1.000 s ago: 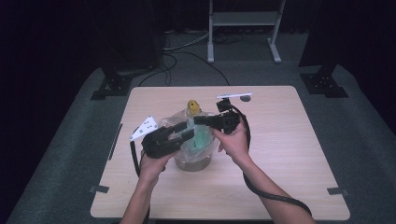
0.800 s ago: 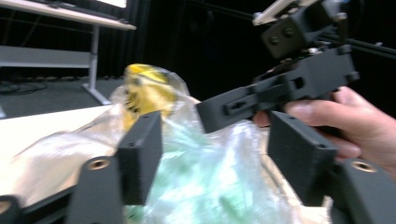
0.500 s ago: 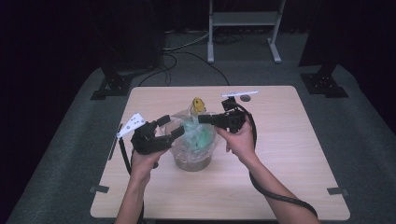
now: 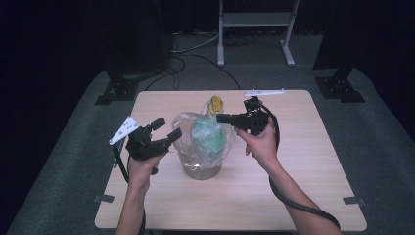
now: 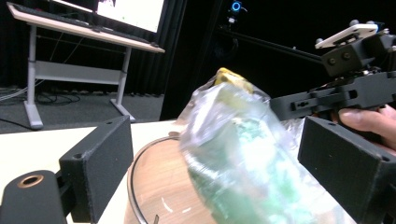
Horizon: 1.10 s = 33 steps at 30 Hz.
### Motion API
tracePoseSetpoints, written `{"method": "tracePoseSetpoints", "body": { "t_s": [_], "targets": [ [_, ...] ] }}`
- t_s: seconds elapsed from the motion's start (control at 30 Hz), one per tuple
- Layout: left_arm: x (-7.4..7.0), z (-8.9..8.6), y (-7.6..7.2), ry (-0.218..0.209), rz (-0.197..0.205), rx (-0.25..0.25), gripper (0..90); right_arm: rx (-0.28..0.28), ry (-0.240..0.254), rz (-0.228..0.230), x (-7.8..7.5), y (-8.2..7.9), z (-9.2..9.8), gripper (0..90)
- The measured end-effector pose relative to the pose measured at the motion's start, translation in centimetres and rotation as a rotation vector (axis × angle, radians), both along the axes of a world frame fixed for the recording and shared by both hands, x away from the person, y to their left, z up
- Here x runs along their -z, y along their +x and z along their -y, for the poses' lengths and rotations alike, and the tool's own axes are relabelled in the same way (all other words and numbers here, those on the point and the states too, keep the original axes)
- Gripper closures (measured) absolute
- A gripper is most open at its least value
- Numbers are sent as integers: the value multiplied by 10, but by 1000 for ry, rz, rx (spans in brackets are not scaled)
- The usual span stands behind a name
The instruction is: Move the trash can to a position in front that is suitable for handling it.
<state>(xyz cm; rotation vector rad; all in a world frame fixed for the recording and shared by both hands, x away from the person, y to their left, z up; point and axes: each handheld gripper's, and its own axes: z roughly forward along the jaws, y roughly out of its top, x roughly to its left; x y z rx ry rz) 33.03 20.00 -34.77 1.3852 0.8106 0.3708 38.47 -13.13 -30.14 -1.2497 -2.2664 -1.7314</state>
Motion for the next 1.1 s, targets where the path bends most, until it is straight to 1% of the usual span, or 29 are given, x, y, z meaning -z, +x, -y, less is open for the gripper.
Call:
{"method": "tracePoseSetpoints", "body": {
  "t_s": [0.2, 0.33, 0.57, 0.67, 0.8, 0.87, 1.1],
  "targets": [
    [1, -2, 1, -1, -11, -7, 92, 10, 9, 20, -8, -3, 7, 900],
    [2, -2, 2, -10, -19, -2, 92, 11, 15, 32, -14, -5, 10, 900],
    [2, -1, 2, -2, -17, 1, 92, 13, 24, 58, -25, -9, 15, 900],
    [3, 0, 2, 5, -17, 3, 92, 20, 36, 68, -28, -10, 19, 900],
    [3, 2, 3, 13, -16, 11, 91, 31, 40, 76, -33, -11, 26, 900],
    [4, 3, 3, 15, -20, 9, 74, 39, 42, 80, -35, -12, 30, 900],
    [5, 4, 4, 19, -25, 12, 74, 56, 43, 89, -41, -15, 41, 900]
  ]
}}
